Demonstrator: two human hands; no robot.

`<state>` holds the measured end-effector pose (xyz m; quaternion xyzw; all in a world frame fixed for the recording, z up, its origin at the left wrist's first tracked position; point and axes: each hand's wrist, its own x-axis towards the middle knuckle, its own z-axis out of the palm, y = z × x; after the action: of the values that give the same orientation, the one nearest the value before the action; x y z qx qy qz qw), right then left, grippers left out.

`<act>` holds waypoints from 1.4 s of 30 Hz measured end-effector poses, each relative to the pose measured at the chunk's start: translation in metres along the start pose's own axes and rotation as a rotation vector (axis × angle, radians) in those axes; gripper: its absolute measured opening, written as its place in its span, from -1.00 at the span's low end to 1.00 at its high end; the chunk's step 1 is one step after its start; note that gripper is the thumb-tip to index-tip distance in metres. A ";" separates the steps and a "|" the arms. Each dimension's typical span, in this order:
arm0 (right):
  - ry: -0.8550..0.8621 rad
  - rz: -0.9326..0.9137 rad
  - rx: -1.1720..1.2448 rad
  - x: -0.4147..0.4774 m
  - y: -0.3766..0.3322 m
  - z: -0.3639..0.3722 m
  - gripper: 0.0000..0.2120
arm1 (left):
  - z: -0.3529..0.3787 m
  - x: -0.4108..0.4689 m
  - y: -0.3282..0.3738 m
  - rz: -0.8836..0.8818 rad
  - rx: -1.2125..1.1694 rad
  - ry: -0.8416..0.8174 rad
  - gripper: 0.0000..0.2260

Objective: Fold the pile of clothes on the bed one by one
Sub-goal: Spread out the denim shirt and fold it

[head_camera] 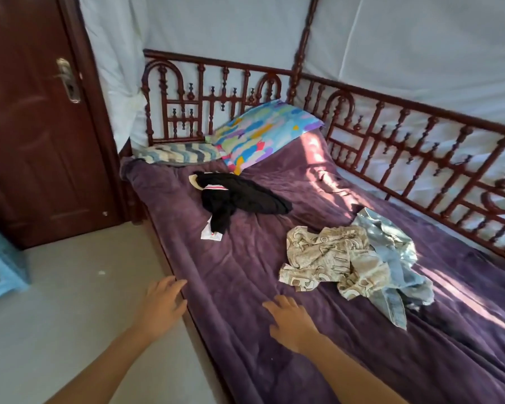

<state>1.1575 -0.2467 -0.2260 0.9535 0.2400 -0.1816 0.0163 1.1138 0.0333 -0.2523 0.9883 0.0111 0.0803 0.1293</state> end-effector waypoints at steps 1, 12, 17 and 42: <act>0.012 0.017 0.002 0.005 0.000 -0.004 -0.48 | 0.003 0.006 -0.003 -0.010 -0.052 0.007 -0.66; 0.029 0.470 0.087 0.042 0.041 -0.026 -0.55 | 0.017 0.119 -0.031 0.229 -0.131 -0.095 -0.61; 0.048 0.715 0.185 0.011 0.068 -0.019 -0.48 | 0.040 0.158 0.005 0.314 -0.214 -0.154 -0.59; 0.087 1.154 0.646 -0.021 0.224 0.081 -0.56 | 0.156 0.258 0.250 0.740 -0.036 -0.580 -0.64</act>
<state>1.2167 -0.4637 -0.3070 0.8924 -0.3754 -0.1681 -0.1855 1.3938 -0.2372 -0.2968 0.9051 -0.3800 -0.1583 0.1068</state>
